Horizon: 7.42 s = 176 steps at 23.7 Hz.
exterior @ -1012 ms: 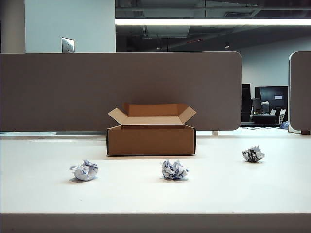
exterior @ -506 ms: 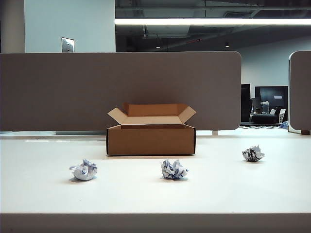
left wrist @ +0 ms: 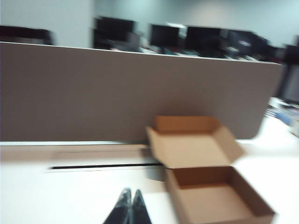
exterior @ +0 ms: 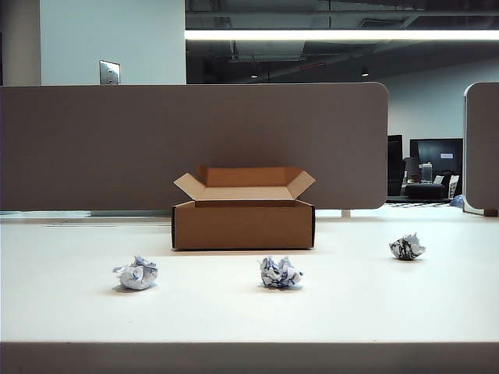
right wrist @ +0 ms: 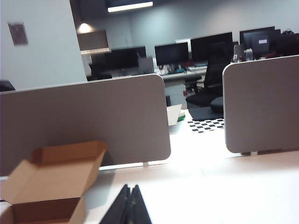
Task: Pick up all the paper balls on the table and put them in the paper box.
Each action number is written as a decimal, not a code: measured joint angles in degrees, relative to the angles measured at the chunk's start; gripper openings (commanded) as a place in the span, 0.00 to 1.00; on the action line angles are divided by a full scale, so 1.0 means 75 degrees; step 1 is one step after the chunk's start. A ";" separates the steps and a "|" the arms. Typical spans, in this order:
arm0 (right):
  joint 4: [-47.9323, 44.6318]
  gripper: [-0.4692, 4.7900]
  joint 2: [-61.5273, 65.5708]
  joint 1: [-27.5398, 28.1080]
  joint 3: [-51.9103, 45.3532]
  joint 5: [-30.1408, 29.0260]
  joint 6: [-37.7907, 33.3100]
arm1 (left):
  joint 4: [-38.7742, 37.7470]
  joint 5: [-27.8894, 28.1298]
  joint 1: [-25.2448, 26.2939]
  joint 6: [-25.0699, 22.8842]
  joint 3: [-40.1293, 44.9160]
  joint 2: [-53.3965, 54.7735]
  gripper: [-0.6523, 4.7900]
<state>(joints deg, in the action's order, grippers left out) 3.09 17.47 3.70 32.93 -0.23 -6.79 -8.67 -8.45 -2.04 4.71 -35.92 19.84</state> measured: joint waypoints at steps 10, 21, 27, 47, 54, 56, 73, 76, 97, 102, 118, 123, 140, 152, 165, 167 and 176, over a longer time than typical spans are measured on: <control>0.1376 0.08 0.4488 -0.0711 0.2069 -0.0245 0.0659 | -0.0172 -0.2113 -0.0976 0.0000 -0.1346 0.4083 0.11; 0.1390 0.47 0.7563 -0.1381 0.2722 -0.0431 0.1241 | -0.1408 -0.1644 -0.2305 -0.1818 -0.1346 0.5712 0.43; 0.0973 0.74 0.8760 -0.1416 0.2731 -0.0411 0.1314 | -0.1574 -0.1314 -0.2926 -0.1944 -0.1364 0.6869 0.56; 0.0606 0.80 0.9203 -0.1416 0.2736 -0.0143 0.1311 | -0.1198 -0.0621 -0.3133 -0.1856 -0.1373 0.8705 0.66; 0.0609 0.80 0.9262 -0.1416 0.2736 -0.0119 0.1311 | -0.1113 -0.0583 -0.3133 -0.1853 -0.1376 0.9235 0.66; 0.0577 0.80 0.9407 -0.1413 0.2739 -0.0119 0.1311 | -0.1049 -0.0583 -0.3133 -0.1856 -0.1381 0.9276 0.66; 0.0067 0.79 1.0943 -0.1495 0.2993 -0.0810 0.1102 | -0.1139 -0.0796 -0.3133 -0.1836 -0.1402 0.9331 0.40; 0.0154 0.79 1.1121 -0.1515 0.3063 -0.0810 0.1102 | -0.1157 -0.0793 -0.3133 -0.1839 -0.1402 0.9329 0.32; 0.0516 0.10 1.1261 -0.1518 0.3159 -0.0845 0.1043 | -0.1224 -0.0781 -0.3133 -0.1524 -0.2302 0.9413 0.11; 0.1040 0.10 1.1331 -0.1518 0.3958 -0.1247 0.1029 | -0.0842 -0.0353 -0.3130 -0.1530 -0.3698 0.9407 0.11; 0.1195 0.16 1.2450 -0.2579 0.8078 -0.3159 0.0297 | -0.1276 0.0137 -0.2690 -0.0994 -0.7417 1.2015 0.24; 0.1323 0.50 1.2858 -0.2661 0.8075 -0.3366 0.0256 | -0.1335 -0.0192 -0.2652 -0.0991 -0.7417 1.2027 0.34; 0.4366 0.52 1.1334 -0.2710 0.8075 -0.3290 0.1341 | -0.3762 -0.0851 -0.2465 -0.1058 -0.7414 1.0340 0.34; 0.6665 0.74 1.0824 -0.5391 0.7673 -0.0015 0.2509 | -0.6015 -0.0877 -0.2675 -0.1160 -0.4159 0.5077 0.32; 0.5316 0.74 1.0838 -0.5703 0.5050 -0.0265 0.1005 | -0.7321 -0.0871 -0.2658 -0.0525 -0.2544 0.0836 0.32; 0.5050 0.75 1.0835 -0.5706 0.4931 -0.0420 0.0857 | -0.7513 -0.0871 -0.2658 -0.0498 -0.2544 0.0813 0.32; 0.4164 0.87 1.1226 -0.5697 0.4814 -0.0385 0.0323 | -0.7941 -0.0874 -0.2658 -0.0344 -0.2541 0.0839 0.32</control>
<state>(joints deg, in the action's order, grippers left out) 34.33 101.67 -39.03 69.04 -3.11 -4.36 -68.23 -15.00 -21.98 2.13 -54.98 26.13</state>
